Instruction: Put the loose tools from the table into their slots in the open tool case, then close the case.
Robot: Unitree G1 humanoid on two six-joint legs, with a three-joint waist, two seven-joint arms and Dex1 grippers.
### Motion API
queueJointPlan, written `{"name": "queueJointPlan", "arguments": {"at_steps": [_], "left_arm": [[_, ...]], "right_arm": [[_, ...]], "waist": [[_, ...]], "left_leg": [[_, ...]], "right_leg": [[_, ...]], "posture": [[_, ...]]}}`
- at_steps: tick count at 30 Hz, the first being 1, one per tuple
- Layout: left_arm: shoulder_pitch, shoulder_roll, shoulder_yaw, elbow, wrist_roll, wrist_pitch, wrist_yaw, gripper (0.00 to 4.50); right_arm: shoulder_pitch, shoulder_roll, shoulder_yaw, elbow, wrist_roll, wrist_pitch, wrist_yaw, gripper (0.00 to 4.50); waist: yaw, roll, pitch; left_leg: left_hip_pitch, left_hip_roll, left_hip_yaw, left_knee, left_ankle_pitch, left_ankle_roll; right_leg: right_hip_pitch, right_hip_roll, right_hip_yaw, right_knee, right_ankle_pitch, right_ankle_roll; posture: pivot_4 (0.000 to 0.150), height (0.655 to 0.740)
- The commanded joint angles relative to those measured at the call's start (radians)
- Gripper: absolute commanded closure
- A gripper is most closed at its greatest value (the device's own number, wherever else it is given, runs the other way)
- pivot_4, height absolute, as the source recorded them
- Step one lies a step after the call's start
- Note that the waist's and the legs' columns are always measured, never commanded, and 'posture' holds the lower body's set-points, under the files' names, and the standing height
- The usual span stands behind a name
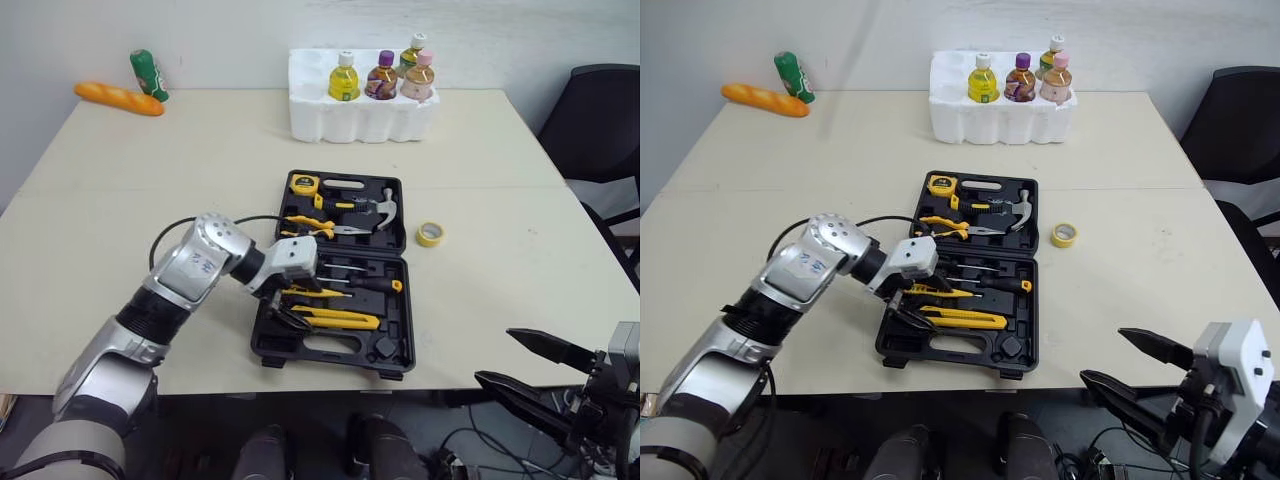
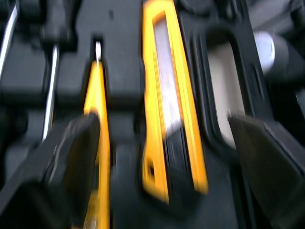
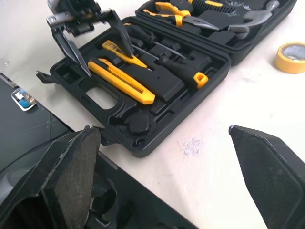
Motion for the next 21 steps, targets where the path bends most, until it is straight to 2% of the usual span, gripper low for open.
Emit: {"name": "queueJointPlan", "arguments": {"at_steps": [1, 4, 11, 12, 14, 19, 21], "left_arm": [[-0.003, -0.047, 0.079, -0.006, -0.098, -0.077, -0.036, 0.06], [0.070, -0.086, 0.102, 0.035, -0.142, -0.218, -0.092, 0.96], [0.118, -0.153, 0.097, 0.155, -0.115, -0.324, -0.061, 4.30], [0.120, -0.155, 0.091, 0.158, -0.112, -0.323, -0.062, 4.47], [0.122, -0.153, 0.069, 0.166, -0.089, -0.318, -0.059, 4.47], [0.141, -0.097, -0.062, 0.249, 0.143, -0.509, 0.010, 4.47], [0.152, -0.078, -0.097, 0.268, 0.201, -0.544, 0.028, 4.47]], "right_arm": [[0.010, -0.014, -0.022, -0.018, -0.005, -0.024, 0.010, 0.00], [0.002, -0.024, -0.009, -0.018, -0.002, -0.026, -0.001, 0.00], [0.015, -0.031, -0.011, -0.020, -0.002, -0.025, 0.005, 0.00], [0.015, -0.032, -0.010, -0.018, -0.003, -0.026, 0.005, 0.00], [0.014, -0.033, -0.003, -0.017, -0.007, -0.026, 0.003, 0.00], [0.006, -0.039, 0.014, -0.014, -0.017, -0.024, -0.002, 0.00], [0.003, -0.041, 0.021, -0.011, -0.024, -0.024, -0.003, 0.00]], "waist": [[0.003, 0.000, 0.000], [0.002, 0.000, 0.000], [0.001, 0.000, 0.000], [0.002, 0.000, 0.000], [0.001, 0.000, 0.000], [0.001, 0.000, -0.001], [0.001, 0.002, -0.006]], "left_leg": [[0.000, 0.000, 0.000, 0.000, 0.000, 0.000], [0.000, -0.001, 0.000, 0.000, -0.001, 0.001], [0.000, 0.000, 0.000, 0.001, 0.000, 0.001], [0.000, -0.001, -0.001, 0.001, 0.000, 0.001], [0.000, -0.001, -0.001, 0.001, 0.000, 0.001], [0.001, -0.001, -0.001, 0.001, -0.001, 0.002], [0.004, 0.000, -0.001, 0.000, -0.001, 0.001]], "right_leg": [[0.000, 0.000, 0.000, 0.000, 0.000, 0.000], [0.001, -0.001, 0.000, -0.001, 0.000, 0.000], [0.001, 0.000, -0.001, -0.001, 0.000, 0.001], [0.001, 0.000, -0.001, -0.001, 0.000, 0.001], [0.002, 0.000, -0.001, -0.001, 0.000, 0.001], [0.002, -0.001, -0.001, -0.001, 0.000, 0.001], [0.008, -0.001, -0.002, -0.004, 0.000, 0.001]], "posture": [[0.150, 0.7367], [0.150, 0.7367], [0.150, 0.7367], [0.150, 0.7367], [0.150, 0.7367], [0.150, 0.7367], [0.150, 0.7367]]}}
